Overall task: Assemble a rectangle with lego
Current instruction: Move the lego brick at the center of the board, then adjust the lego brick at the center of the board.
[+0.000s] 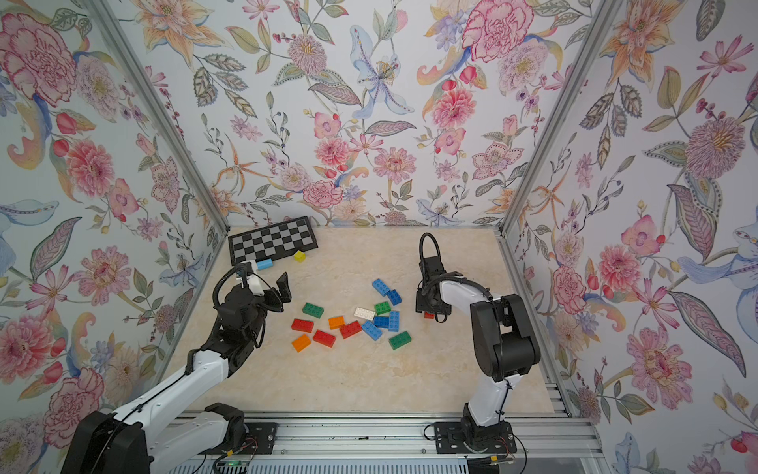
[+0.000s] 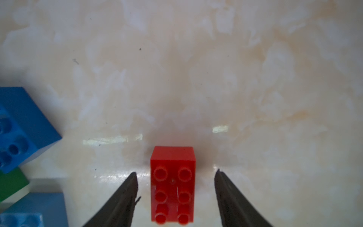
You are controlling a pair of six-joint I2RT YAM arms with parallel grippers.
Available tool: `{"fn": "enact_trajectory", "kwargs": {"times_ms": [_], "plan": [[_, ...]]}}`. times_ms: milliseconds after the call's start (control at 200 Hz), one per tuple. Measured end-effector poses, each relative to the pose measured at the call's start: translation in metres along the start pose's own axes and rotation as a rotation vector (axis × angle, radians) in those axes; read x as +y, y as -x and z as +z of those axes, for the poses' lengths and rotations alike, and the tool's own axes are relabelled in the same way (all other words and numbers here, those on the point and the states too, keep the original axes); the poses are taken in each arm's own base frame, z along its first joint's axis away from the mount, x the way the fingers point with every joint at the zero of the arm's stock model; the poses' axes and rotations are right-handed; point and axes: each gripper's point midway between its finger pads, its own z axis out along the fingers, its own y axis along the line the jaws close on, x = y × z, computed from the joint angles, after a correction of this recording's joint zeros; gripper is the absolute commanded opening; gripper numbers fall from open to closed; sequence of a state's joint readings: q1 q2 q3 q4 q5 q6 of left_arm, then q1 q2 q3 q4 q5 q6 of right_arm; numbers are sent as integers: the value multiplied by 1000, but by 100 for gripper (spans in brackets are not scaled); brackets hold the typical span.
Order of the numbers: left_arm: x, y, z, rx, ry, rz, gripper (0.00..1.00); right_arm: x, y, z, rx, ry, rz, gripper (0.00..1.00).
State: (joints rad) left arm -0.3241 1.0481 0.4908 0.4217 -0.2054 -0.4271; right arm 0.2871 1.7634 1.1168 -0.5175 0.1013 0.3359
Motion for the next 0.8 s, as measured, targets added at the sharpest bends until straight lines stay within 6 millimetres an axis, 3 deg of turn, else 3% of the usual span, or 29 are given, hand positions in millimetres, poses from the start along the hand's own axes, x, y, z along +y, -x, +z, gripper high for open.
{"fn": "enact_trajectory", "kwargs": {"times_ms": [95, 165, 385, 505, 615, 801], "plan": [[0, 5, -3, -12, -3, -4, 99, 7, 8, -23, -55, 27, 23, 64], [0, 9, -6, -25, -6, -8, 99, 24, 10, -40, -94, 62, 24, 63], [5, 26, -18, -83, 10, -26, 99, 121, -15, -68, -112, 195, -83, 61], [9, 27, -21, -85, 30, -26, 99, 159, -27, -70, -99, 232, -109, 61], [11, 24, -21, -75, 41, -22, 99, 170, -34, -60, -70, 226, -93, 61], [12, 23, -20, -72, 50, -22, 99, 169, -39, -41, -28, 195, -53, 62]]}}
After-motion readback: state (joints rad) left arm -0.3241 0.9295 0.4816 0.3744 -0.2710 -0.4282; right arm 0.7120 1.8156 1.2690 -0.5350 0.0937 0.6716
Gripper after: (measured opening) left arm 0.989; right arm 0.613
